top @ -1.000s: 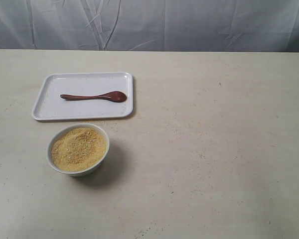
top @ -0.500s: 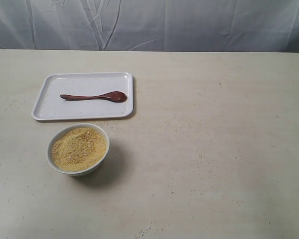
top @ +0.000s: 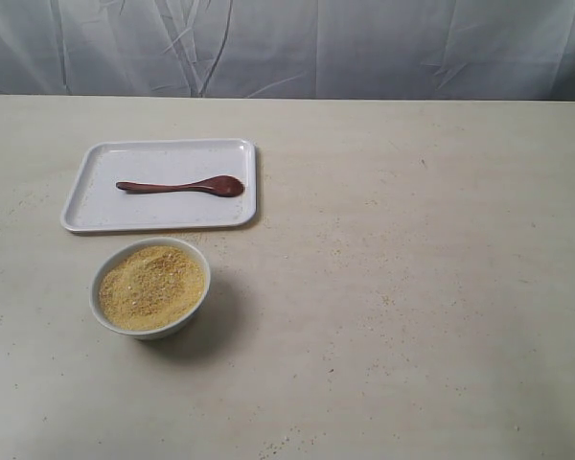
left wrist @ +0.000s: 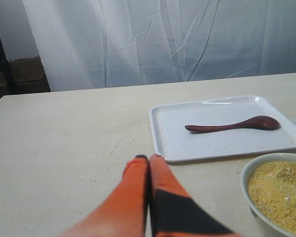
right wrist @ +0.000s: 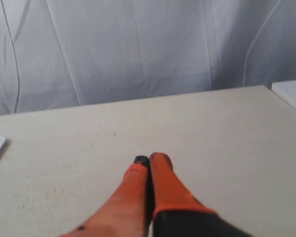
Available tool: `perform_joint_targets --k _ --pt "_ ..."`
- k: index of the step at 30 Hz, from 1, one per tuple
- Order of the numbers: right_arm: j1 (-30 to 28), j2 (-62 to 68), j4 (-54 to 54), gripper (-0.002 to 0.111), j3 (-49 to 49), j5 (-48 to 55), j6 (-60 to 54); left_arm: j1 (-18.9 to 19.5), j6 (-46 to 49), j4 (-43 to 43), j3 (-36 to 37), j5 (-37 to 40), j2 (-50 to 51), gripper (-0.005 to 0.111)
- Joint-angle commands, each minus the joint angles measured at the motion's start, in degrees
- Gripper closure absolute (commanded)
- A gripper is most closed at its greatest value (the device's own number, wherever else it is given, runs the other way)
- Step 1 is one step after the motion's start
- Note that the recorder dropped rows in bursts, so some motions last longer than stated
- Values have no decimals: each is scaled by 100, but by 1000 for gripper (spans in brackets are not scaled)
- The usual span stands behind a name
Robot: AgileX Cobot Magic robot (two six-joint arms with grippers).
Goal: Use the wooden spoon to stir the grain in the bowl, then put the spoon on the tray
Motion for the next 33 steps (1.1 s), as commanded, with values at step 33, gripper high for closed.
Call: perform_joint_targets --k 33 --pt "-27 -28 84 108 1372 -818 -18 -36 -8 0 28 5 -29 107"
